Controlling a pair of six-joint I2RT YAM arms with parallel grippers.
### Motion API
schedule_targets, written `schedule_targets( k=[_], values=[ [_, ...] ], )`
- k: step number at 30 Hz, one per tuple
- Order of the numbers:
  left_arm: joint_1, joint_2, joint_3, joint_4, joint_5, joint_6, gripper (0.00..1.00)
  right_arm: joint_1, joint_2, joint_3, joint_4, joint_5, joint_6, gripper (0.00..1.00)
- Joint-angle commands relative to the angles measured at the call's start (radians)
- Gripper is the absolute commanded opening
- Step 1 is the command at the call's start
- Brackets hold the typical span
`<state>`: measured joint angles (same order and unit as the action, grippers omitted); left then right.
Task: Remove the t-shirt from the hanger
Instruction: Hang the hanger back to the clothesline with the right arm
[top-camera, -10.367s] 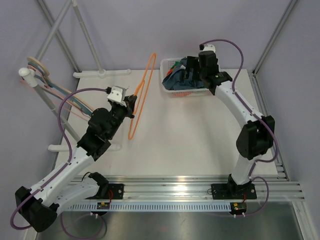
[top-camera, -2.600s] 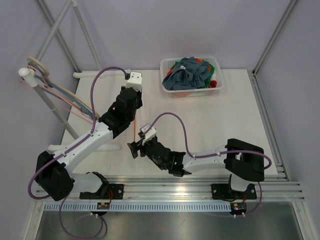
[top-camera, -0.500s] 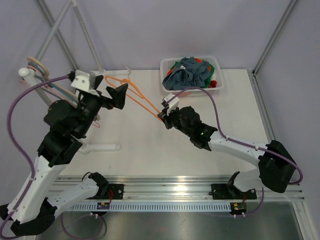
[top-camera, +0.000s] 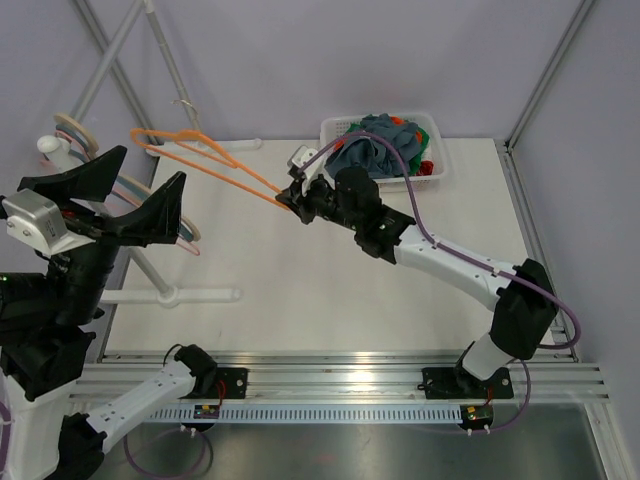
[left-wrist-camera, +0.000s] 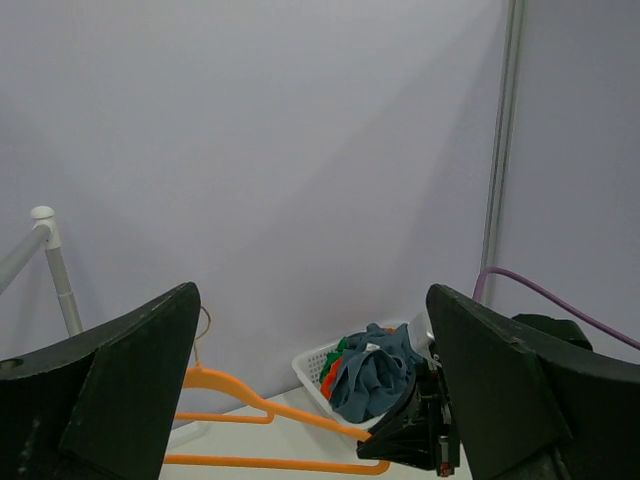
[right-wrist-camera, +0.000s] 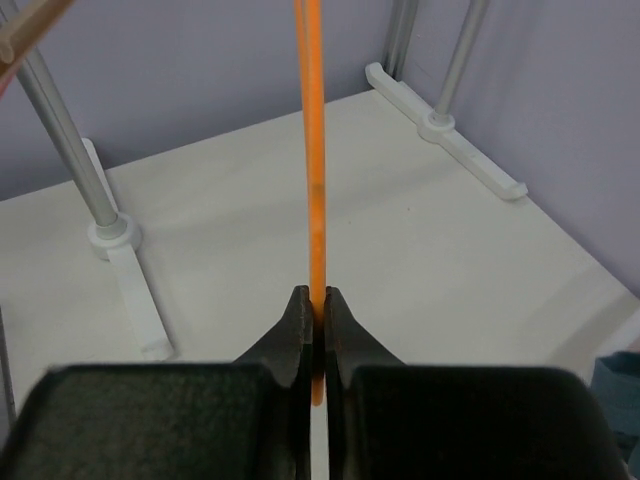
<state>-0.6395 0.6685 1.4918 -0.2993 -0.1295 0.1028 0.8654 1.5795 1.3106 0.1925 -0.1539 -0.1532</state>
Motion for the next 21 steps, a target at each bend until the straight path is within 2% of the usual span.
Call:
schedule_targets(
  k=[1, 21],
  values=[
    [-0.003, -0.020, -0.018, 0.049, 0.045, 0.038, 0.99, -0.006, 0.039, 0.116, -0.010, -0.104, -0.040, 0.00],
    [-0.003, -0.069, 0.070, 0.019, 0.038, 0.123, 0.99, -0.008, 0.369, 0.670, -0.186, -0.331, -0.013, 0.00]
  ],
)
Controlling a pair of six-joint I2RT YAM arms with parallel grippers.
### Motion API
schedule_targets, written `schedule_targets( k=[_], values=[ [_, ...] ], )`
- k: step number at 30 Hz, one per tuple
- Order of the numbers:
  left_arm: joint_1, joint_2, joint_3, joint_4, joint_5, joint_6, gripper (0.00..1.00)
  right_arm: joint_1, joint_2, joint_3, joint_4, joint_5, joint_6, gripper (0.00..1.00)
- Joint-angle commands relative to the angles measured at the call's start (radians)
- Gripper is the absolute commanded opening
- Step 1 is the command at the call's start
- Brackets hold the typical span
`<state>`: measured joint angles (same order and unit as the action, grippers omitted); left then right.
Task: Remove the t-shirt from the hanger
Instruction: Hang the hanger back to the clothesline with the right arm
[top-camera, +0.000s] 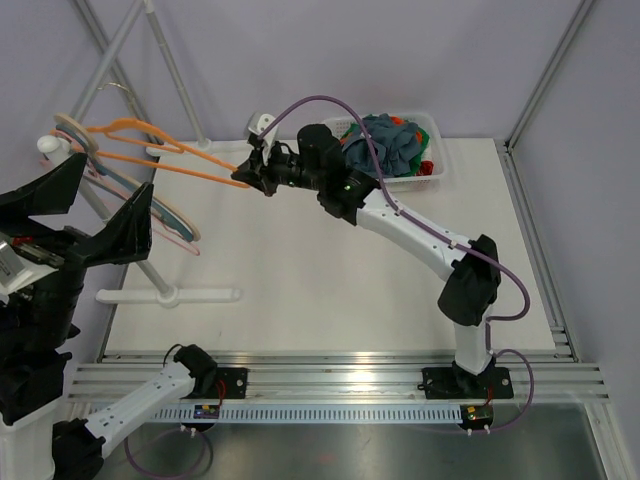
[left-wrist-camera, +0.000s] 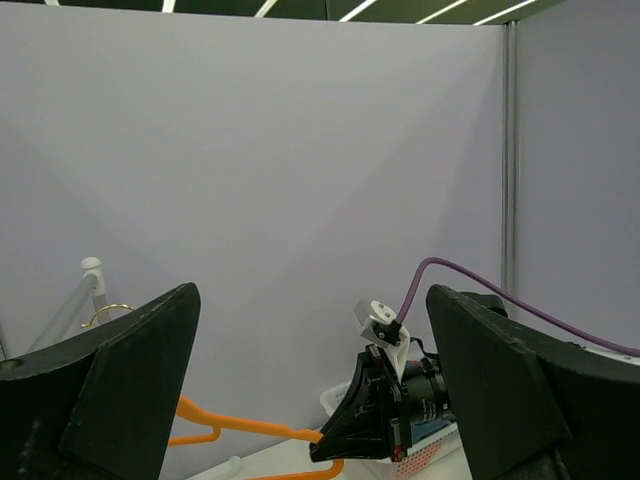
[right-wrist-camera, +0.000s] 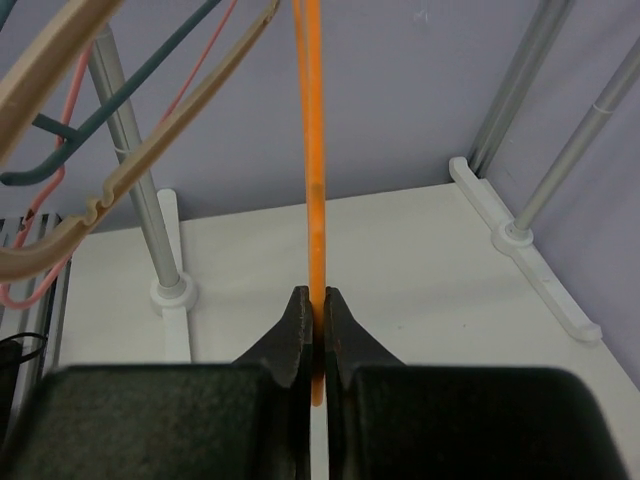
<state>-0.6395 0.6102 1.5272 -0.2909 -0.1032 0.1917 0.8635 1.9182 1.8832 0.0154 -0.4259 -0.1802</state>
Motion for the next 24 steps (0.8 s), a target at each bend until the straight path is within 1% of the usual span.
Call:
schedule_targets(
  k=[1, 3, 4, 6, 7, 9, 10, 11, 13, 16, 24],
  values=[
    [-0.003, -0.010, 0.036, 0.007, 0.010, 0.035, 0.99, -0.004, 0.042, 0.134, -0.009, -0.068, 0.019, 0.00],
    [-0.003, -0.012, 0.044, -0.004, 0.008, 0.040, 0.99, -0.006, 0.076, 0.177, -0.063, -0.085, 0.021, 0.00],
    [-0.003, -0.016, 0.044, -0.005, 0.008, 0.041, 0.99, -0.004, 0.103, 0.232, -0.083, -0.094, 0.019, 0.00],
    [-0.003, -0.020, 0.045, -0.014, 0.004, 0.048, 0.99, -0.006, 0.134, 0.290, -0.146, -0.093, 0.018, 0.00],
    [-0.003, -0.020, 0.045, -0.016, 0.002, 0.052, 0.99, -0.006, 0.171, 0.360, -0.172, -0.088, 0.012, 0.00],
    [-0.003, -0.023, 0.047, -0.021, -0.009, 0.058, 0.99, -0.006, 0.214, 0.445, -0.268, -0.070, 0.007, 0.00],
    [-0.003, -0.023, 0.048, -0.025, -0.013, 0.061, 0.99, -0.006, 0.235, 0.532, -0.302, -0.063, -0.001, 0.00],
    [-0.003, -0.021, 0.048, -0.034, -0.016, 0.063, 0.99, -0.006, 0.275, 0.569, -0.358, -0.050, -0.004, 0.00],
    [-0.003, -0.021, 0.044, -0.039, -0.027, 0.068, 0.99, -0.006, 0.321, 0.661, -0.400, -0.022, -0.008, 0.00],
    [-0.003, -0.027, 0.033, -0.048, -0.039, 0.075, 0.99, -0.006, 0.353, 0.732, -0.474, -0.007, -0.027, 0.00],
    [-0.003, -0.044, 0.008, -0.056, -0.055, 0.075, 0.99, -0.006, 0.355, 0.725, -0.505, -0.020, -0.050, 0.00]
  ],
)
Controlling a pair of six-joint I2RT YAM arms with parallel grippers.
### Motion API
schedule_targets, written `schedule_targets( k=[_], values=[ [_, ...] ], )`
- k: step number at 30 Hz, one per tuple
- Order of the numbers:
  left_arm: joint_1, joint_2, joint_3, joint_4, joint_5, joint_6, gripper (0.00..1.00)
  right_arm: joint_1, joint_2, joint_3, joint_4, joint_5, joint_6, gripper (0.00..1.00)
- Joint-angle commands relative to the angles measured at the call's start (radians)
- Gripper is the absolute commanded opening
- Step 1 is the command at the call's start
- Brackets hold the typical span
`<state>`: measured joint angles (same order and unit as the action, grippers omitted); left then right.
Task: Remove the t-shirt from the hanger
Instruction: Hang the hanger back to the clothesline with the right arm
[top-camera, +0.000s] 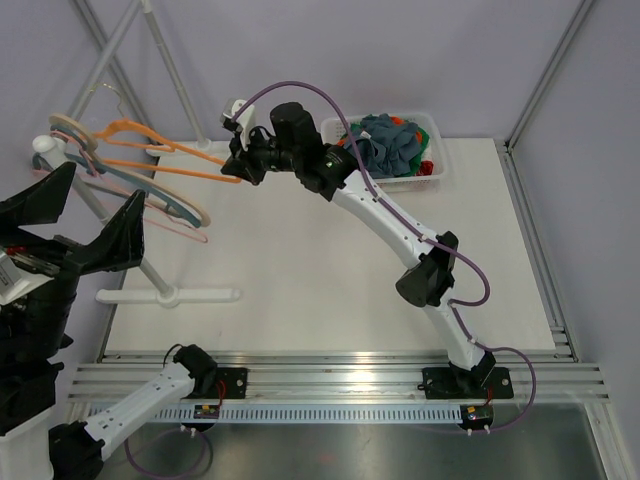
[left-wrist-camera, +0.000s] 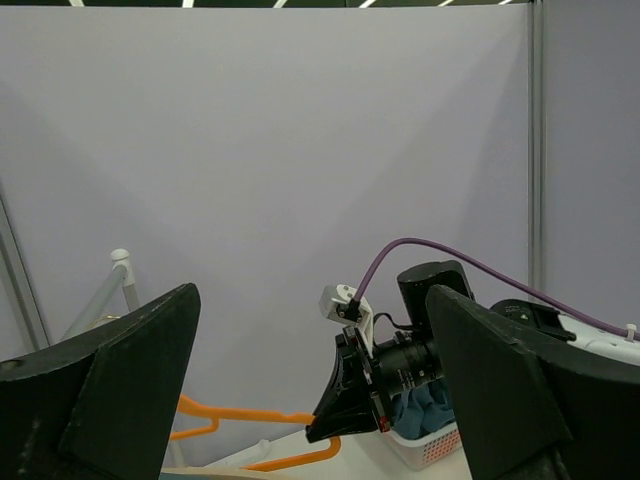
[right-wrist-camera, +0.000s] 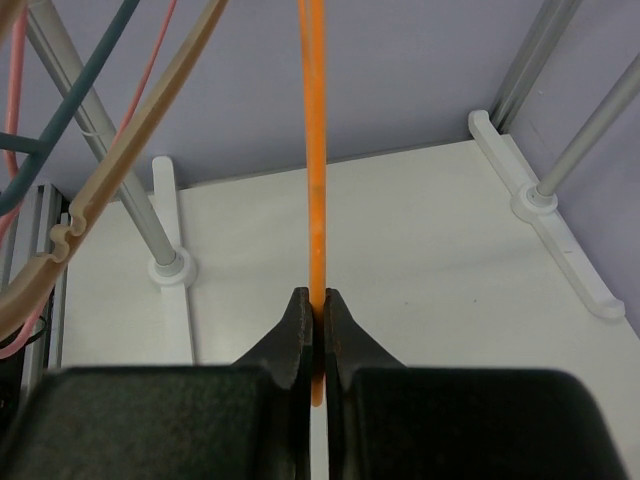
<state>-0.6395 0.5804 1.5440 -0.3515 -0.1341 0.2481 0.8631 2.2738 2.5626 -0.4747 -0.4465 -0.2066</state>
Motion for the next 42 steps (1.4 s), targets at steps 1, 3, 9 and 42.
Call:
schedule_targets(
  k=[1, 3, 9, 42],
  values=[
    [-0.003, -0.017, -0.015, 0.006, -0.025, 0.020, 0.99, -0.004, 0.003, 0.045, -0.018, 0.000, -0.025, 0.00],
    [-0.003, -0.019, -0.025, 0.006, -0.029, 0.023, 0.99, -0.004, 0.007, 0.047, -0.009, 0.002, -0.028, 0.00],
    [-0.003, -0.013, -0.036, 0.022, -0.090, 0.037, 0.99, -0.004, -0.042, -0.028, 0.117, 0.018, 0.007, 0.00],
    [-0.005, 0.159, 0.015, 0.077, -0.714, 0.260, 0.98, -0.006, -0.142, -0.157, 0.228, 0.020, 0.030, 0.00]
  ],
)
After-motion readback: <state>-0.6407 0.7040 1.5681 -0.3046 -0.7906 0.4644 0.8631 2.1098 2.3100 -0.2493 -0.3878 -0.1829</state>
